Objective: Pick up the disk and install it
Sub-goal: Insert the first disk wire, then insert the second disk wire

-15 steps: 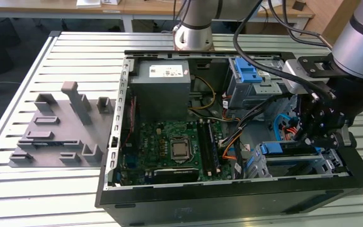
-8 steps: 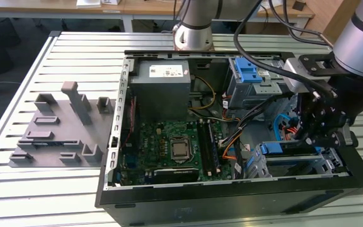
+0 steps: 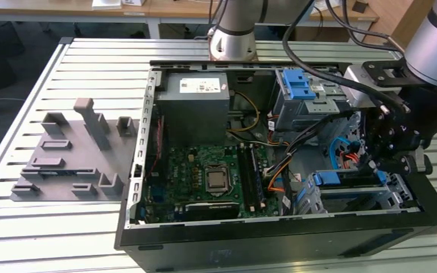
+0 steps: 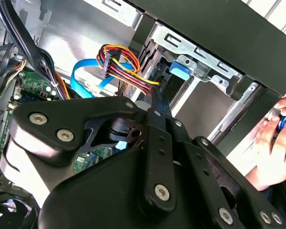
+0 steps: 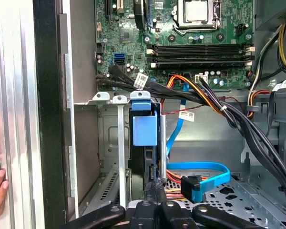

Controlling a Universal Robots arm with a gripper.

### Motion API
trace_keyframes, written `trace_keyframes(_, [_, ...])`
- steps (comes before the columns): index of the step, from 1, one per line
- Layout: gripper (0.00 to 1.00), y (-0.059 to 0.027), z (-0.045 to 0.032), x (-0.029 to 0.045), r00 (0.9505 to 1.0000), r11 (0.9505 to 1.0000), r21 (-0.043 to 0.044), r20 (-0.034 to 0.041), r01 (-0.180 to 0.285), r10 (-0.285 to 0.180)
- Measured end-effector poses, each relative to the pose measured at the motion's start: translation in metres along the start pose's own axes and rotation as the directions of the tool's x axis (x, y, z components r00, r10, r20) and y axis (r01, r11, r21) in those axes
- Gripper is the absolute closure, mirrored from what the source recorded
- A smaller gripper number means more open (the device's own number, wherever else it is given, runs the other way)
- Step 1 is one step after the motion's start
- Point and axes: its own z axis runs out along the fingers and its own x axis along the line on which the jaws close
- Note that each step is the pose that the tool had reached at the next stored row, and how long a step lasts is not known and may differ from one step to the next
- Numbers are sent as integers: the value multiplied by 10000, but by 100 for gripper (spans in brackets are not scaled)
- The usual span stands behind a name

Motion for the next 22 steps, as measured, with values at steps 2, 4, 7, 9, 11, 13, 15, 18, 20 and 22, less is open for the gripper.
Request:
trace_keyframes(2, [89,0,-1,0,10000,10000,0,0,0,0])
trace_keyframes(4, [89,0,-3,0,10000,10000,0,-3,0,0])
trace_keyframes(7, [89,0,-5,0,10000,10000,0,-3,0,0])
trace_keyframes(9, [89,0,-7,0,10000,10000,0,-3,0,0])
trace_keyframes(11, [89,-1,-17,1,10000,10000,0,-7,1,-1])
trace_keyframes(13, [89,-1,-27,1,10000,10000,0,-3,0,0])
trace_keyframes(15, [89,-2,-40,2,10000,10000,0,-4,0,0])
trace_keyframes(18, [89,-3,-59,2,10000,10000,0,-3,0,0])
trace_keyframes(20, [89,-4,-68,3,10000,10000,0,-2,0,0])
trace_keyframes(22, [89,-4,-73,3,10000,10000,0,-3,0,0])
